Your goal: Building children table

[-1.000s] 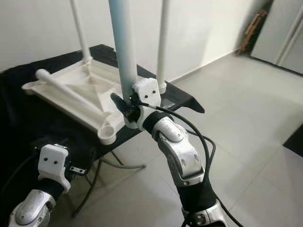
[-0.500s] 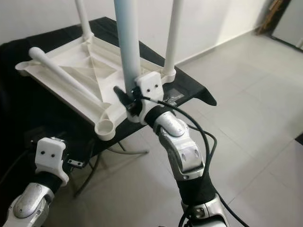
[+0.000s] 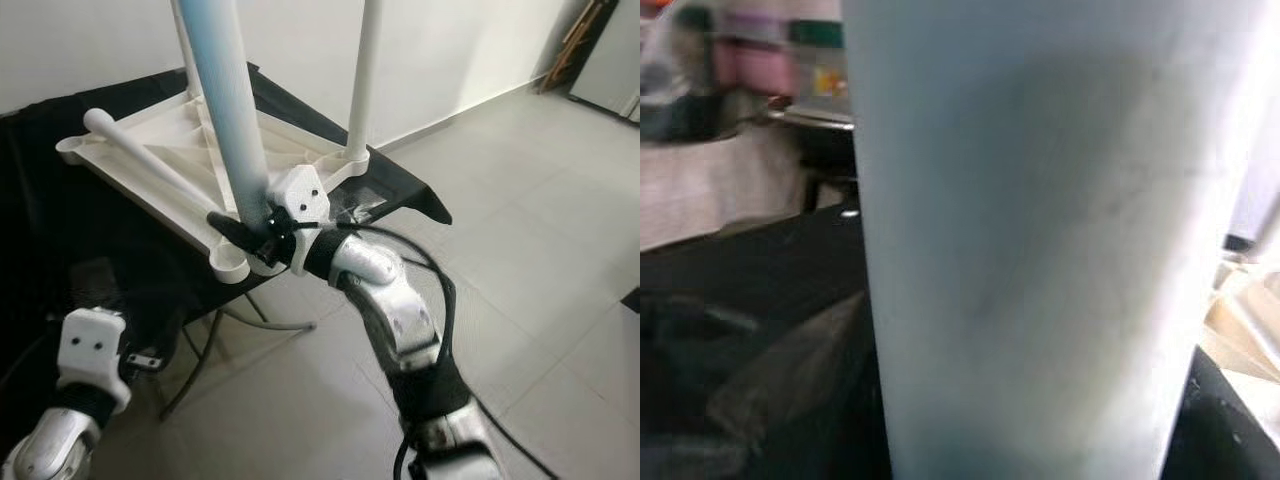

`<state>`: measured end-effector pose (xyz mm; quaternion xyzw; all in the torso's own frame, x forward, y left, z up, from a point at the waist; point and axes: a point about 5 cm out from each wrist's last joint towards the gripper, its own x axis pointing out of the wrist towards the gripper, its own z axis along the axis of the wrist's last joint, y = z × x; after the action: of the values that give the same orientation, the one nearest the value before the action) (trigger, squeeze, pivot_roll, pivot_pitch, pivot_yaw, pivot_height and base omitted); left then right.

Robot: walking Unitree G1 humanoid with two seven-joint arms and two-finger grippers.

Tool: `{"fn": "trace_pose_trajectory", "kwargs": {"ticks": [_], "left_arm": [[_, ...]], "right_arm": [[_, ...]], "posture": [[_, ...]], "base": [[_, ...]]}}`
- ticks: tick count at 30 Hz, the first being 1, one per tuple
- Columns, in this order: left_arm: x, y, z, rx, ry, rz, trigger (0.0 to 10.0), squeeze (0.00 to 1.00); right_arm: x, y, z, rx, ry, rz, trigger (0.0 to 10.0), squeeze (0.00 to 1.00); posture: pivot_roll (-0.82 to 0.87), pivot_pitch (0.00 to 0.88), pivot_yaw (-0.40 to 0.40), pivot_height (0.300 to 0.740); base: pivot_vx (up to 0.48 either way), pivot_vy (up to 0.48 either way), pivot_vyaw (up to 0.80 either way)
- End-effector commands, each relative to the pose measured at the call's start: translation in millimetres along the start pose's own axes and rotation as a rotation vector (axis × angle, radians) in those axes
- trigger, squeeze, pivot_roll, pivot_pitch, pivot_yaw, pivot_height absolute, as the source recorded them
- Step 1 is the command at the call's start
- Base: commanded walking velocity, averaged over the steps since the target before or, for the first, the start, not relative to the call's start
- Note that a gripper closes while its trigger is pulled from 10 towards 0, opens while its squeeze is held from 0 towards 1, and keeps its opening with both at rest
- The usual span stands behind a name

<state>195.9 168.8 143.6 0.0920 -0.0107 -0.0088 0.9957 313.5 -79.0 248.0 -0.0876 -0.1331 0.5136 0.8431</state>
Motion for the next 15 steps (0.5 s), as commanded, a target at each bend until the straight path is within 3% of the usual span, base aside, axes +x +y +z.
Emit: {"fn": "trace_pose_trajectory", "kwargs": {"ticks": [1,4,12,15], "left_arm": [[-3.6,2.6,2.5,0.023,0.002,0.015,10.0,0.00],[-11.1,2.8,5.7,0.053,0.000,0.023,10.0,0.00],[-20.8,-0.7,13.5,0.063,-0.019,-0.006,10.0,0.00],[-24.5,-1.6,16.8,0.051,-0.029,-0.023,10.0,0.00]], "right_arm": [[3.3,0.7,5.0,0.018,-0.049,0.091,10.0,0.00],[6.5,-3.5,7.4,0.076,-0.075,0.262,10.0,0.00],[10.5,-12.4,16.8,0.125,-0.122,0.425,10.0,0.00],[14.6,-19.7,20.0,0.096,-0.113,0.467,10.0,0.00]], "posture": [[0.02,0.196,0.019,0.740],[0.03,0.231,0.021,0.740],[0.04,0.287,0.026,0.740],[0.05,0.314,0.027,0.740]], "base": [[0.000,0.000,0.00],[0.000,0.000,0.00],[0.000,0.000,0.00],[0.000,0.000,0.00]]}}
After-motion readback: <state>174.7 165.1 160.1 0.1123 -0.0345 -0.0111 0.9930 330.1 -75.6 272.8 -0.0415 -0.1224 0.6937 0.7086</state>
